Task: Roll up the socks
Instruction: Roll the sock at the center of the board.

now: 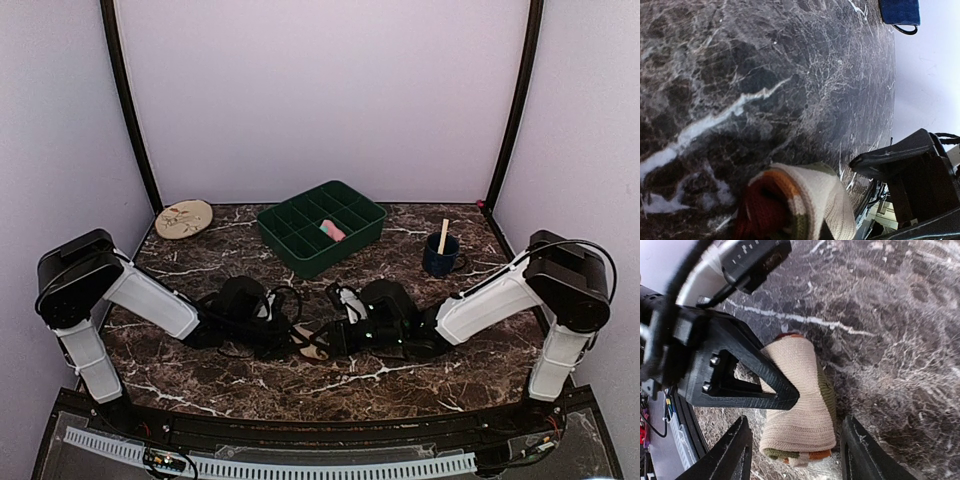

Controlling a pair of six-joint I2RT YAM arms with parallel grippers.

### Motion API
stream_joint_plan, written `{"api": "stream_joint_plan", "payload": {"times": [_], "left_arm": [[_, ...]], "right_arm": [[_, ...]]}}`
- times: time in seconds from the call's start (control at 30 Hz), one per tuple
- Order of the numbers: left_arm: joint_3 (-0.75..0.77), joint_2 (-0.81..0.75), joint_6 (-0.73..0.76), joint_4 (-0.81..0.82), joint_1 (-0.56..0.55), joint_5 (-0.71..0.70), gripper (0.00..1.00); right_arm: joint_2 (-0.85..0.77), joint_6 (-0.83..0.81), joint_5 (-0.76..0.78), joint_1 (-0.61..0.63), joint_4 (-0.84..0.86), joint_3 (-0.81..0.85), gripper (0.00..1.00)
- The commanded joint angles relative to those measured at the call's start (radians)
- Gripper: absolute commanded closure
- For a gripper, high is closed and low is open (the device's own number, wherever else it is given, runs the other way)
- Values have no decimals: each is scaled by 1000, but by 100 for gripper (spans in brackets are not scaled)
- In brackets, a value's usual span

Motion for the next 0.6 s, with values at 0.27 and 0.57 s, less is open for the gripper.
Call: {"api": "stream_joint_plan", "payload": {"times": [0.27, 0.57], "left_arm": [[-86, 90, 1, -108, -40, -119, 100], [-124, 90, -5, -73, -50, -125, 100]], "right_arm": [[77, 95, -126, -31, 88, 3, 43], [128, 142, -151, -49, 116, -9, 43]]}}
